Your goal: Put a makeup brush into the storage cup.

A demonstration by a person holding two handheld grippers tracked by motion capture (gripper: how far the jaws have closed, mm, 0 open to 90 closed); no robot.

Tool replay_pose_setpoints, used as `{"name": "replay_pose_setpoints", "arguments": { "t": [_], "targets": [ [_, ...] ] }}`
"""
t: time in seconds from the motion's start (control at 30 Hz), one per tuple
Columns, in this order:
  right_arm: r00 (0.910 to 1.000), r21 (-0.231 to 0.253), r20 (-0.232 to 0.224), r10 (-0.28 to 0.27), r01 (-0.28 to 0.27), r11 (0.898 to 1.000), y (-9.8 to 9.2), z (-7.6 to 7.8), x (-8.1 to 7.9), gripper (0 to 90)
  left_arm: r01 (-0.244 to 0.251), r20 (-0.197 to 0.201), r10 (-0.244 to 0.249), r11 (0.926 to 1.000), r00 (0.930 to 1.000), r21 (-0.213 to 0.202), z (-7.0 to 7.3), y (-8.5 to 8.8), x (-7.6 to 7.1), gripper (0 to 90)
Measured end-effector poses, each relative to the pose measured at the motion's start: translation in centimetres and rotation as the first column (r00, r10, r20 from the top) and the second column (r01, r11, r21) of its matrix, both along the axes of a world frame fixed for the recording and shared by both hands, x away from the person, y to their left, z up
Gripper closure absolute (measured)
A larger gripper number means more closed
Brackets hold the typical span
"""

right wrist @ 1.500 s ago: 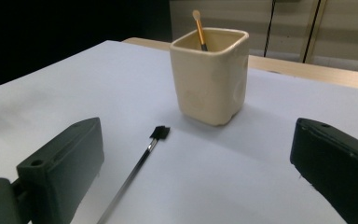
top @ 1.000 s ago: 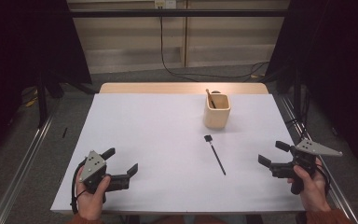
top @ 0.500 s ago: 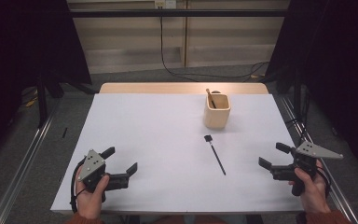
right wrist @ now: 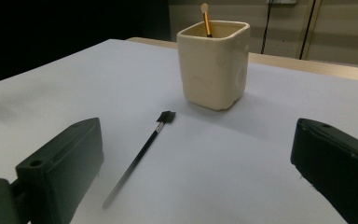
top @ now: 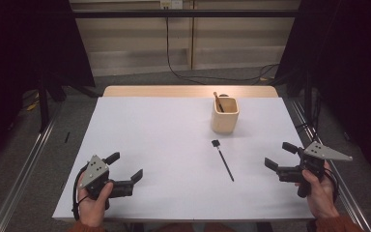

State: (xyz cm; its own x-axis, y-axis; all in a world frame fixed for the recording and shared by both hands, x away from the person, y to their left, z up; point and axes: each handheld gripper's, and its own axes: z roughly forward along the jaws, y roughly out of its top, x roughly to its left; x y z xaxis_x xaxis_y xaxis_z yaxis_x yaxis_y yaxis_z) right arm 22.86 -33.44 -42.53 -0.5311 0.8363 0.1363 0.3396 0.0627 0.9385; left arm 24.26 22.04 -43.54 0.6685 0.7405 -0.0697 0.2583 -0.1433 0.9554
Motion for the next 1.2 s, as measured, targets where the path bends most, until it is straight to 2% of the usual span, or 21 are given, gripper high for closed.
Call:
{"name": "replay_pose_setpoints", "arguments": {
  "t": [0.27, 0.57, 0.83, 0.9, 1.1, 1.2],
  "targets": [
    [0.9999, 0.011, 0.016, 0.005, -0.006, 1.0, 0.8, 0.8, 1.3, 1.8, 0.004, -0.004, -0.004, 0.9999, 1.0, 0.01, -0.2, -0.1, 0.3, 1.7],
    [0.9983, -0.012, 0.041, 0.041, -0.04, 0.999, 2.1, 2.0, 3.1, 1.7, 0.004, 0.001, -0.004, 1.0, 1.0, 0.005, -0.1, -0.2, 0.5, 1.7],
    [0.998, 0.004, 0.037, 0.052, -0.053, 0.999, 2.9, 2.5, 4.9, 1.5, 0.008, 0.0, -0.008, 1.0, 1.0, -0.001, 0.0, -0.1, 0.4, 1.7],
    [0.9972, -0.011, 0.042, 0.063, -0.062, 0.998, 3.2, 2.6, 5.2, 1.4, 0.007, 0.002, -0.007, 1.0, 1.0, 0.006, 0.0, -0.2, 0.4, 1.7],
    [0.9959, -0.001, 0.053, 0.074, -0.074, 0.997, 4.2, 3.3, 6.3, 1.3, 0.005, 0.001, -0.005, 1.0, 1.0, 0.008, 0.0, -0.2, 0.4, 1.7],
    [0.9946, -0.011, 0.052, 0.09, -0.089, 0.996, 5.1, 3.6, 7.1, 1.4, 0.006, 0.004, -0.006, 0.9999, 1.0, 0.008, 0.0, -0.2, 0.3, 1.7]
  ]
}}
